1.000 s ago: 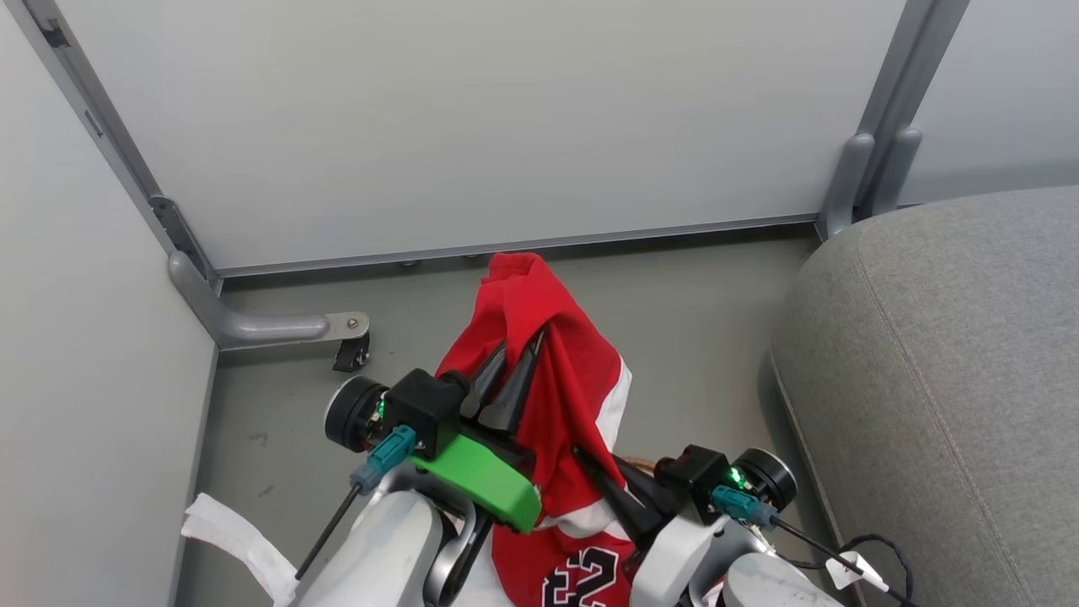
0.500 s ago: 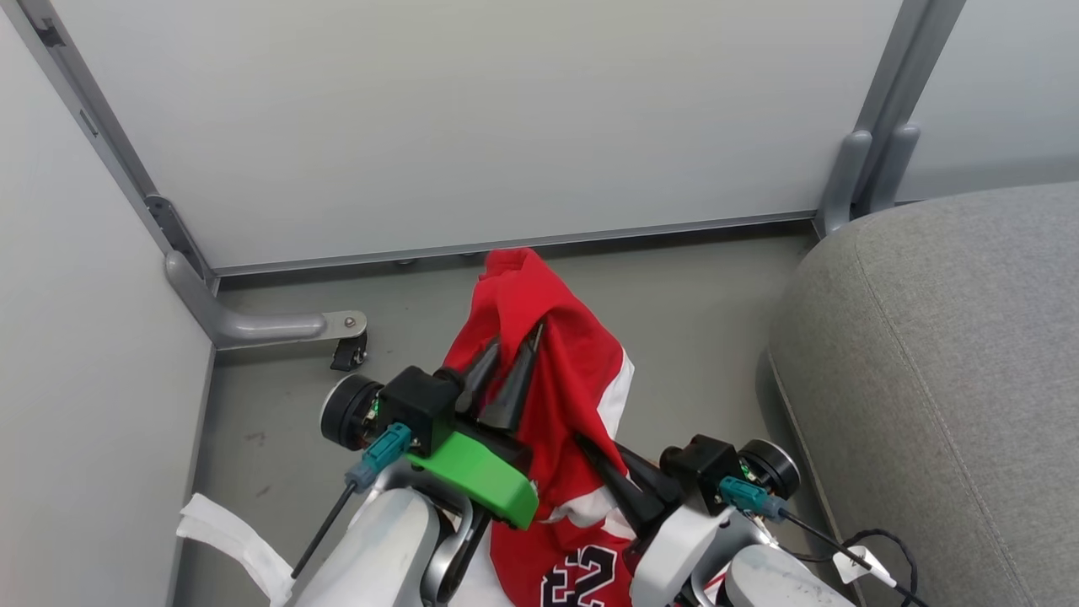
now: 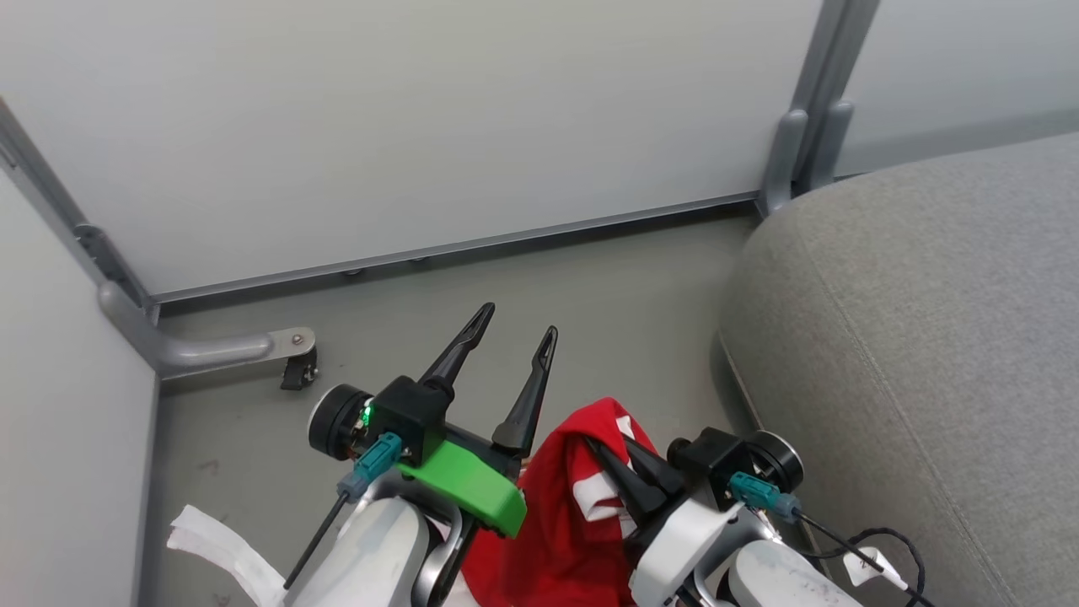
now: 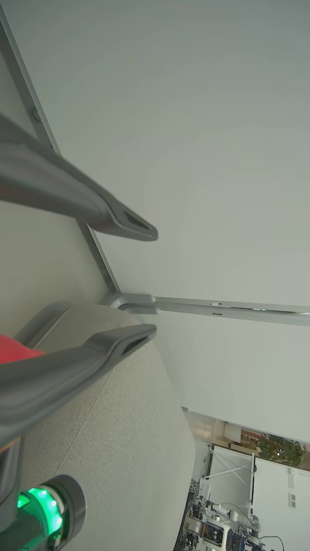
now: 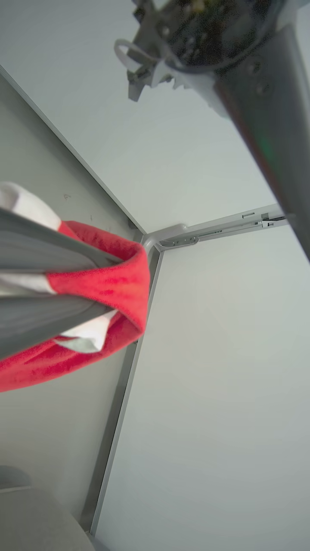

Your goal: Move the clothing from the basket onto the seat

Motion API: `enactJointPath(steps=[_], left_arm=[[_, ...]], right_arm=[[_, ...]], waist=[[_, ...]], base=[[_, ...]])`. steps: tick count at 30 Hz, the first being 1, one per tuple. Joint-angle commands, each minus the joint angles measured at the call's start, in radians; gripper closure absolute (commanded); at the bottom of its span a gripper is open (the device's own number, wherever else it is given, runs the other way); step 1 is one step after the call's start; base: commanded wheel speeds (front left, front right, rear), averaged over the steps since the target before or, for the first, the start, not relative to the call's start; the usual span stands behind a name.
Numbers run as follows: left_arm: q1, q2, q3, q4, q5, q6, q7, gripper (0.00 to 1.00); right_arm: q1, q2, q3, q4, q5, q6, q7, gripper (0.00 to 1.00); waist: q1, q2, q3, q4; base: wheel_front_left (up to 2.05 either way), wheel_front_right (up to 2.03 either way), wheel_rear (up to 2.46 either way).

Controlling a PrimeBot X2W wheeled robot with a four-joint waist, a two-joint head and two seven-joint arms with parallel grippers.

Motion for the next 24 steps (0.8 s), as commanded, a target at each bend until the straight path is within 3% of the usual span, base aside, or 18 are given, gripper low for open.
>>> enactJointPath(steps=[1,13,24], left_arm=[[0.015,0.007,0.002,-0.005,0.003,-0.003,-0.001,0.00],[0.031,0.011,0.003,-0.012,0.012,-0.003,-0.001,0.00],[0.029,0.020,-0.012,-0.007,0.016,-0.003,-0.001,0.00]], right_arm=[[0.010,-0.004,-0.005,-0.008,-0.001,-0.001,-0.005,1.00],[0.043,-0.003,-0.063,-0.044,-0.014,-0.001,-0.005,1.00],[0.022,-0.008,-0.139,-0.076,-0.061,-0.001,-0.005,1.00]], waist=[[0.0001,-0.0001,0.011,-0.085],[0.0001,-0.0001,0.039,-0.361],[0.0001,-0.0001,0.086,-0.467]], base=[[0.00,0.00,0.00],[0.00,0.00,0.00],[0.00,0.00,0.00]])
